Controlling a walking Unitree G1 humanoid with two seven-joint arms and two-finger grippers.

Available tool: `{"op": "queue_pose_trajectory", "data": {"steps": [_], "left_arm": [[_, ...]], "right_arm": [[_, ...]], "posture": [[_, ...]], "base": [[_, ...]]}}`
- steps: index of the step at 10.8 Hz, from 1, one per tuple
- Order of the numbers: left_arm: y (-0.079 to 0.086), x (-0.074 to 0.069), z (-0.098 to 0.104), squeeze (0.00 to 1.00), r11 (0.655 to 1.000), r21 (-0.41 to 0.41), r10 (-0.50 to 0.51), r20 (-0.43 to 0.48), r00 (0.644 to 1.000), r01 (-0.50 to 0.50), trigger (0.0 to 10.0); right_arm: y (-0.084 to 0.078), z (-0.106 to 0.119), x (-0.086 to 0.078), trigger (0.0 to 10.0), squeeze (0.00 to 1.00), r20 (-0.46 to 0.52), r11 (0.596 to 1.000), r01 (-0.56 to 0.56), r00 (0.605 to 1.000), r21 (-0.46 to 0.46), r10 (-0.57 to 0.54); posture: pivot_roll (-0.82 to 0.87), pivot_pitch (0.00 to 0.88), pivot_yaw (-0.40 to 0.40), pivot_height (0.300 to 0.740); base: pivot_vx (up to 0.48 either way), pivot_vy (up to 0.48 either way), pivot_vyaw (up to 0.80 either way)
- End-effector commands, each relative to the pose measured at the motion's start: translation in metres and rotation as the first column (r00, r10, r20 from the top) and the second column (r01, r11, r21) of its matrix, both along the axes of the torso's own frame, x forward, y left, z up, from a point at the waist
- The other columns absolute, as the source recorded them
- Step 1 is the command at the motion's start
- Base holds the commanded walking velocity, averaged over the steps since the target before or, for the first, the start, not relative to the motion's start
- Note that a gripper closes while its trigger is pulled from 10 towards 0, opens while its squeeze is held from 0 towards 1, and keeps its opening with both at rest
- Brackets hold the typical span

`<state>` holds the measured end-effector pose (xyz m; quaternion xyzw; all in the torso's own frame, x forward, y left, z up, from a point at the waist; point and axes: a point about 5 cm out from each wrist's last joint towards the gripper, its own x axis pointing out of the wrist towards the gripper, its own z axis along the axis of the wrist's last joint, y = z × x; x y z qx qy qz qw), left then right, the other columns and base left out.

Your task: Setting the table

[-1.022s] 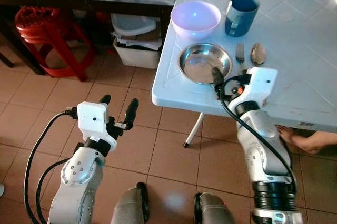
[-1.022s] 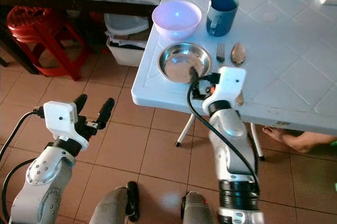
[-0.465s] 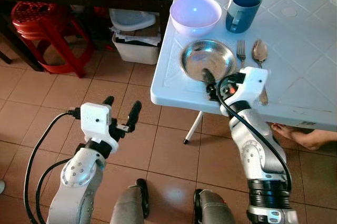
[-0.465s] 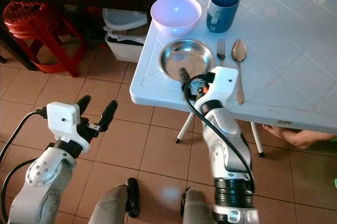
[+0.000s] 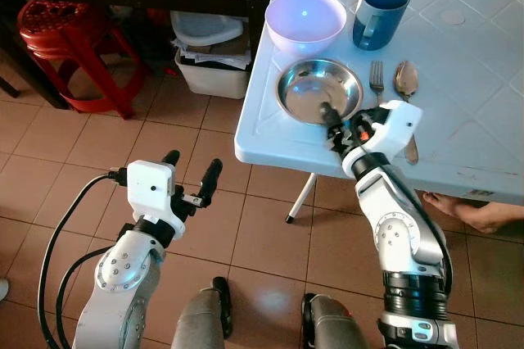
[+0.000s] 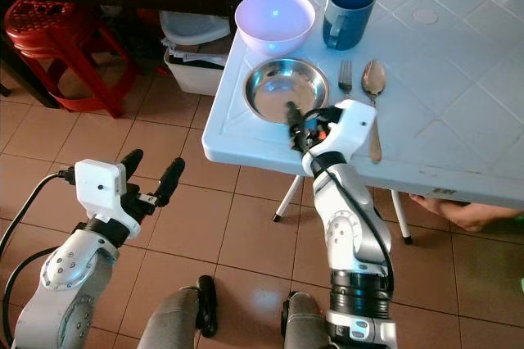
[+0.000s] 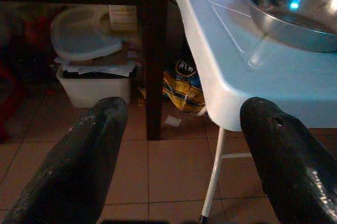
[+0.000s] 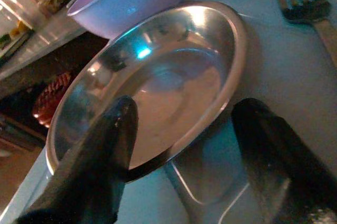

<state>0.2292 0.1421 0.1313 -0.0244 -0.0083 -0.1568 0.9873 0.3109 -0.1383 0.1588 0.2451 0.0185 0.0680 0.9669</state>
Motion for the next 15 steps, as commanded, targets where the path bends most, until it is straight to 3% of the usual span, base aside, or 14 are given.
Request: {"op": "queue_pose_trajectory", "data": {"steps": [1,5,10,15], "left_arm": [[0.0,-0.004,0.001,0.0,1.0,0.012,-0.023,-0.002,1.0,0.023,10.0],[-0.012,-0.01,0.008,0.0,0.985,-0.012,-0.173,0.029,0.984,0.174,10.0],[-0.012,-0.01,0.007,0.0,0.984,-0.022,-0.179,0.023,0.984,0.179,10.0],[-0.012,-0.009,0.007,0.0,0.984,-0.02,-0.179,0.025,0.983,0.18,10.0]], "right_arm": [[-0.005,-0.013,-0.003,0.0,0.0,-0.086,0.999,0.036,0.996,0.039,-0.033],[-0.01,-0.023,-0.003,0.0,0.0,-0.164,0.994,0.078,0.984,0.081,-0.064],[-0.021,-0.037,-0.005,0.0,0.0,-0.278,0.965,0.196,0.95,0.177,-0.142],[-0.025,-0.038,-0.003,0.0,0.0,-0.317,0.937,0.251,0.933,0.242,-0.168]], "posture": [[-0.02,0.261,0.07,0.74],[-0.02,0.257,0.069,0.74],[-0.01,0.26,0.067,0.74],[-0.01,0.263,0.067,0.74]], "base": [[0.0,0.0,0.0],[0.0,0.0,0.0],[0.0,0.0,0.0],[0.0,0.0,0.0]]}}
